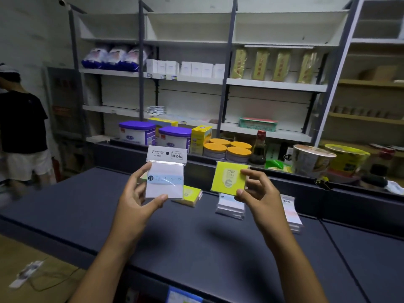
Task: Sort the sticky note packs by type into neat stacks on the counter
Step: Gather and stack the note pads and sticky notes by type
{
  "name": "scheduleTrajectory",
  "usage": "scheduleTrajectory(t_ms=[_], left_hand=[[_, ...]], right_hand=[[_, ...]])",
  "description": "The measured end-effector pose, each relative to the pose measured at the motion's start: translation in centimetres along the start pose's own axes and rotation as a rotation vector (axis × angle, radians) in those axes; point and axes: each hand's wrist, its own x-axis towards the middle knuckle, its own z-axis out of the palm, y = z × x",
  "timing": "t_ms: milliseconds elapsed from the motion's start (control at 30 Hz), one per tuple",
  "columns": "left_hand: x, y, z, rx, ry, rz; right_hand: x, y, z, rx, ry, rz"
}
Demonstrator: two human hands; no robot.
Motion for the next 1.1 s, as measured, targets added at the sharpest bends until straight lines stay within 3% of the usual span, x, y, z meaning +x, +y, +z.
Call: scheduleTrajectory(t_ms=[433, 733, 900, 1100], left_hand=[[10.1, -5.5, -8.6, -0.109, -0.089, -0.039], [13.1, -8.8, -9.9, -0.145, -0.121, -0.071], [12.8, -9.0, -9.8, -0.157, -0.117, -0.056], [12.7, -8.8, -9.9, -0.145, -0.095, -0.049]], right_hand=[[5.7, 3.4, 12.2, -0.107, 0.023, 0.171], [7.8, 7.2, 14.1, -0.212, 0.028, 0.326], [7.6, 7.9, 14.0, -0.359, 0.003, 0.325], [7.6, 8.6, 14.2, -0.703, -0.094, 0.231]])
